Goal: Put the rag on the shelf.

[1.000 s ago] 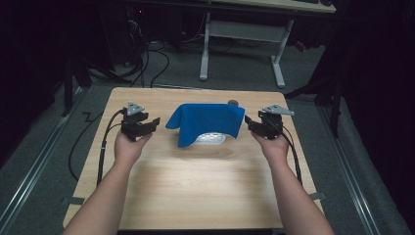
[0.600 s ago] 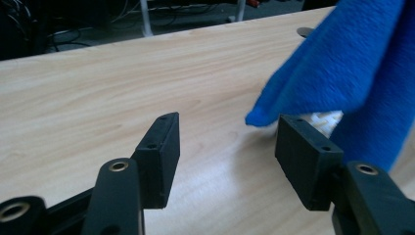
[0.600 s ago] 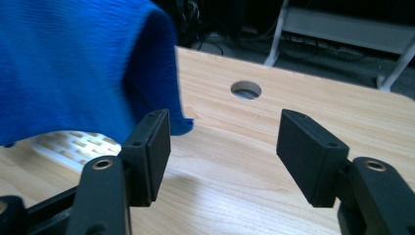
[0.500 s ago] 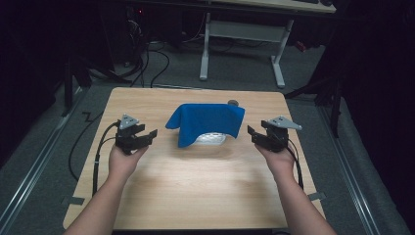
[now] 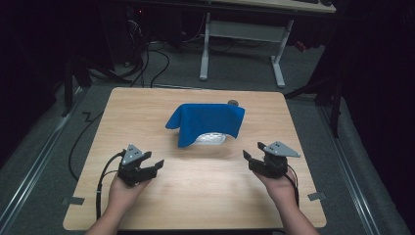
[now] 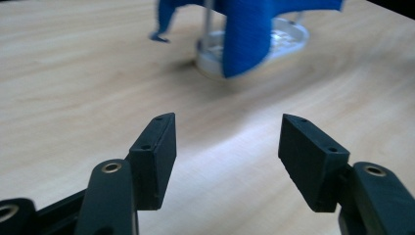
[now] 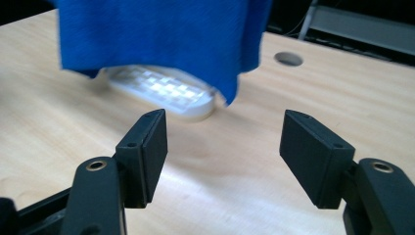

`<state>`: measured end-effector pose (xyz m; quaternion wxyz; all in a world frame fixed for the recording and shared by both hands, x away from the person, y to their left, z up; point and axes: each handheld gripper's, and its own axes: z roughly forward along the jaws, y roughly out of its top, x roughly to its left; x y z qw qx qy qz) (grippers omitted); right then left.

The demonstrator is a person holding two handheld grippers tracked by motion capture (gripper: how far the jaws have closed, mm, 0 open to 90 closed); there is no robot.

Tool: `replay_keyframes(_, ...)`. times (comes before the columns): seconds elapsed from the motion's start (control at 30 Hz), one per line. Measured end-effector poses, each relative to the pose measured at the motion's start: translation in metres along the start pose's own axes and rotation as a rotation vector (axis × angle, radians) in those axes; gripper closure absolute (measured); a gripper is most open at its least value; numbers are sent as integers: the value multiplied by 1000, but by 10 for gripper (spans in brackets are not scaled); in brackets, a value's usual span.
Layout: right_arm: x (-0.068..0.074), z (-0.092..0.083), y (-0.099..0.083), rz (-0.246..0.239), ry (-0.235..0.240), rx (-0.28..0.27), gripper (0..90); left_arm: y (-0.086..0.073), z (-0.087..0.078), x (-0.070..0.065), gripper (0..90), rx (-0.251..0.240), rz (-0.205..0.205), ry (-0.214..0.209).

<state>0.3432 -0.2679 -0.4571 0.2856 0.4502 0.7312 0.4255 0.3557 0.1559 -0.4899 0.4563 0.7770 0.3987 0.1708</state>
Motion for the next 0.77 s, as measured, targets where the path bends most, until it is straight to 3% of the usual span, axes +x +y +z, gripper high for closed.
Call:
replay_keyframes(0.13,13,-6,-16,13,10,12,345,-15,4,-25,398,30,-1,-45)
replay_keyframes(0.23,26,-8,-30,26,21,22,343,-29,7,-46,391,56,34,-68)
replay_keyframes(0.33,36,-11,-46,20,17,29,342,-39,8,-62,395,90,31,-117)
replay_keyframes(0.4,44,-13,-60,18,33,44,357,-42,9,-72,393,105,69,-136)
replay_keyframes(0.47,52,-13,-64,-32,48,89,344,-44,11,-80,392,117,116,-138)
replay_keyframes(0.53,57,-13,-67,-92,40,95,354,-42,13,-85,388,119,143,-145)
replay_keyframes(0.77,56,-3,-68,-87,56,111,358,-40,14,-78,387,105,110,-147)
